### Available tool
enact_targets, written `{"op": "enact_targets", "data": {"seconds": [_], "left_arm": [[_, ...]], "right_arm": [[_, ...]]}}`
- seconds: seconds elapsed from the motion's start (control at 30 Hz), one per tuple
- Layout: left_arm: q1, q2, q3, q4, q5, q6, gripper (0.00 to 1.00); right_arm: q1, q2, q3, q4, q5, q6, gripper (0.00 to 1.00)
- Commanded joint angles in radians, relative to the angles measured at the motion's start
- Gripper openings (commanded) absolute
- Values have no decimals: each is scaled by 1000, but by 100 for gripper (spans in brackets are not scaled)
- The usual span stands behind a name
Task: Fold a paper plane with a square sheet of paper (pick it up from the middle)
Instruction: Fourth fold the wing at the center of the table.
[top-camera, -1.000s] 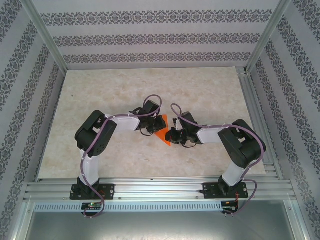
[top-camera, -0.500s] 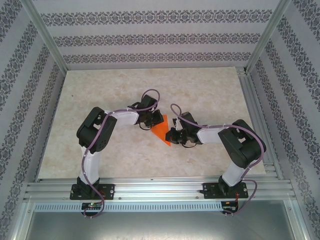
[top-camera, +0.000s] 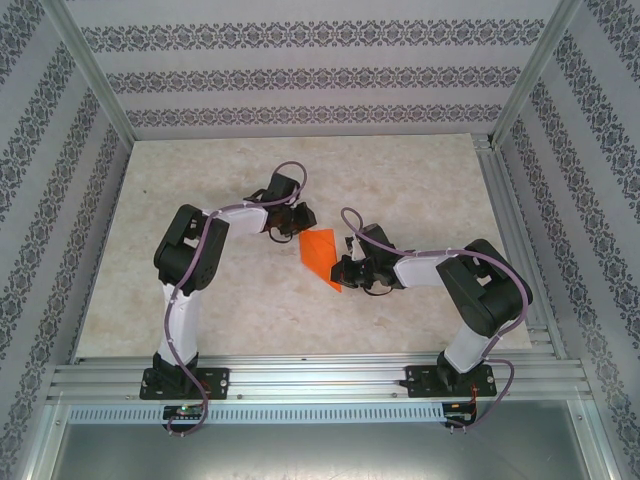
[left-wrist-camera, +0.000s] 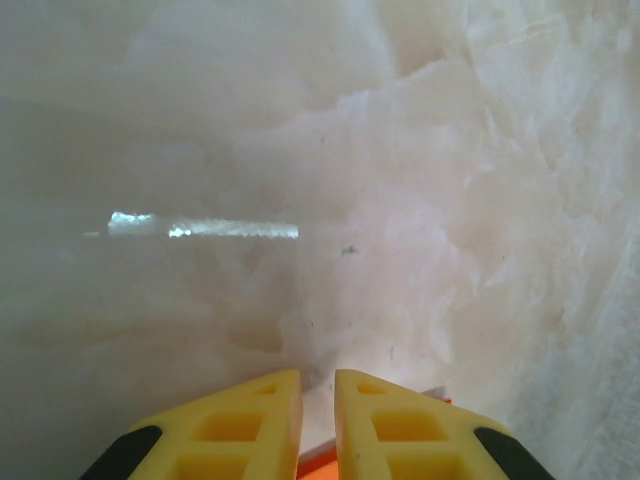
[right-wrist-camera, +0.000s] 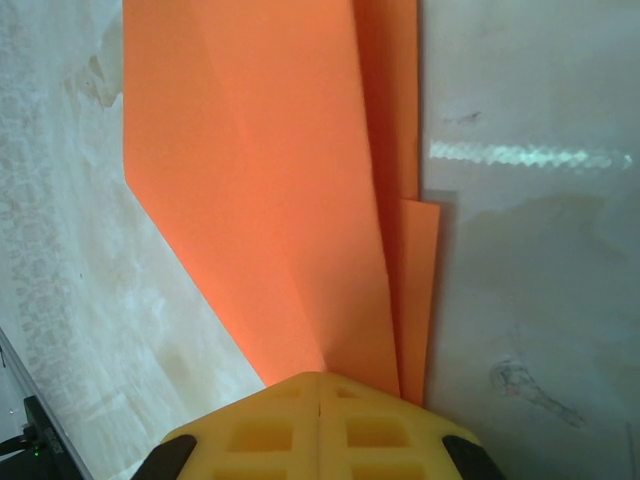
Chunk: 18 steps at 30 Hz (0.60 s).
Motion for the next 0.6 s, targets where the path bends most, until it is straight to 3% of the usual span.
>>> {"op": "enact_targets", "data": {"seconds": [0.0,0.33,0.57], "left_arm": [[44,20,31,-12,-29,72,21],[33,-172,-85,96,90,-6,29],[-70,-203,-191,166,178,-97,19]], "right_arm": [[1,29,-40,-169,79,-10,0],[3,38,-31,-152,77,-1,0],[4,44,-31,-152,80,2,0]]}}
